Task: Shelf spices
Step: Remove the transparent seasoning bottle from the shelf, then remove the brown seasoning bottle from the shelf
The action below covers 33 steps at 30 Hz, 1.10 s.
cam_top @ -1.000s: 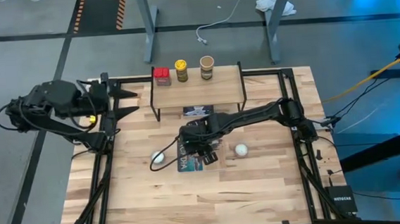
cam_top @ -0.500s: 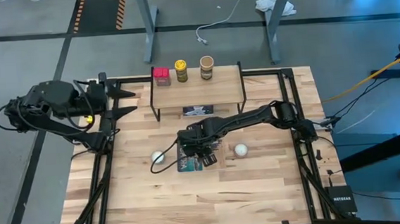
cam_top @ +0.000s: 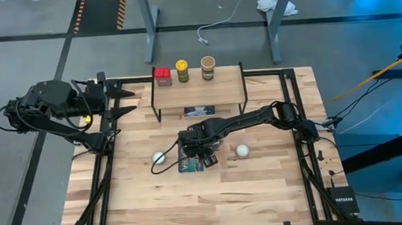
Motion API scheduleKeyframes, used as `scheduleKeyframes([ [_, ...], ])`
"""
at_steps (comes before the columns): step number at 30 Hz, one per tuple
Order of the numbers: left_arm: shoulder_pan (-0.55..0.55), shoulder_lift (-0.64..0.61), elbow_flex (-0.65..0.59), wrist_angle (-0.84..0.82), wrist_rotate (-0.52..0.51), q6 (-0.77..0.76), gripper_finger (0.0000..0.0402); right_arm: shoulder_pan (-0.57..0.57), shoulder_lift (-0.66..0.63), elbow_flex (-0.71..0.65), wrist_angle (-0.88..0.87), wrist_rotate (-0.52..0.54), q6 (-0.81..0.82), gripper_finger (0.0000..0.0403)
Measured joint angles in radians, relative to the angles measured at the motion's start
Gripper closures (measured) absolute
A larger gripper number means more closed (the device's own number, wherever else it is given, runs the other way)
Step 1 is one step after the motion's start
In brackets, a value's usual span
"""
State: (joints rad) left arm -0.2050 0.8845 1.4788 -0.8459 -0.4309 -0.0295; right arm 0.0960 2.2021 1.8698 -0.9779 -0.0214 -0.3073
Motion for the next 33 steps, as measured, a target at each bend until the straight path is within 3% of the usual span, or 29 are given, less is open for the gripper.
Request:
scheduleKeyframes([
  [12,0.001,0.001,0.000,-0.002,0.000,0.007,0.0205,0.002,0.000,0.000,0.006,-0.032,-0.004,0.0237],
  [26,0.001,0.001,0.000,-0.005,0.000,0.011,0.0205,0.003,-0.006,0.004,0.001,0.038,-0.014,0.0120],
  [33,0.001,0.001,0.000,-0.004,0.000,0.018,0.0205,0.003,-0.013,0.186,-0.118,0.059,-0.029,0.0112],
])
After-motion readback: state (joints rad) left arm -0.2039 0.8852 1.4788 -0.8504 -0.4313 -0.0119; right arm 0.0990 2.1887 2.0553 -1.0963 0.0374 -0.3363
